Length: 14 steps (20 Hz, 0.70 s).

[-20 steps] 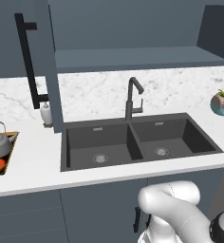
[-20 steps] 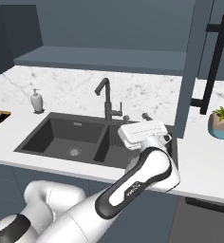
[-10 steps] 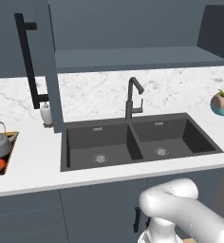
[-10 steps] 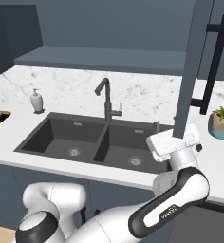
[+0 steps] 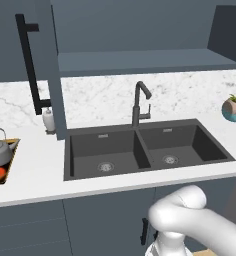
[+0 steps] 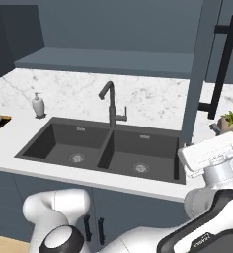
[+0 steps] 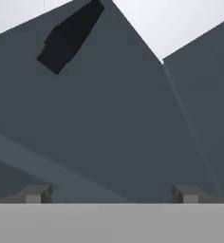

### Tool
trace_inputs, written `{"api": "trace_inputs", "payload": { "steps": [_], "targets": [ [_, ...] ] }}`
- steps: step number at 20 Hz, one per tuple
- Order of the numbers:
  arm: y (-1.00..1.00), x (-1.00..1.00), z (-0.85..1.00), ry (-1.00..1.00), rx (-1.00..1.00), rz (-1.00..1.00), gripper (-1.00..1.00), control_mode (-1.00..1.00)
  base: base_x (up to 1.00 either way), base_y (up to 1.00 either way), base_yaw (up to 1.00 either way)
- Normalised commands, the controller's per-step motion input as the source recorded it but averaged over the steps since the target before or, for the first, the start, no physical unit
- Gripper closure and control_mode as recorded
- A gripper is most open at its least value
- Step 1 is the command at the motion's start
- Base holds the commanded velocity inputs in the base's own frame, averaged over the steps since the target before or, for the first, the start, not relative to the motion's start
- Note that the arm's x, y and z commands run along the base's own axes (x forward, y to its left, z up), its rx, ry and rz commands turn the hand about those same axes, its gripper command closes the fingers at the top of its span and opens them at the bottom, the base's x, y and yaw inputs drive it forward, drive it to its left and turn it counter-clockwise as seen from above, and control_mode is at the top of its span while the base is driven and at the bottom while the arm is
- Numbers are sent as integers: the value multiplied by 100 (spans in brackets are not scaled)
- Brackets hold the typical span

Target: Pick the kettle from the counter and place it on the tray. Then pick the mug from the cabinet and place it on the tray. Then close the cabinet doors.

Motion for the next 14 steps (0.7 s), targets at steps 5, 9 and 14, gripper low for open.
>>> {"api": "trace_inputs", "payload": {
  "steps": [5,9,14],
  "targets": [
    [2,-31,38,-26,-27,0,-100,-100,0,0,0],
    [27,-26,36,-36,-47,0,-100,-100,0,0,0],
    [52,-19,40,-33,-54,0,-100,-100,0,0,0]
  ]
}}
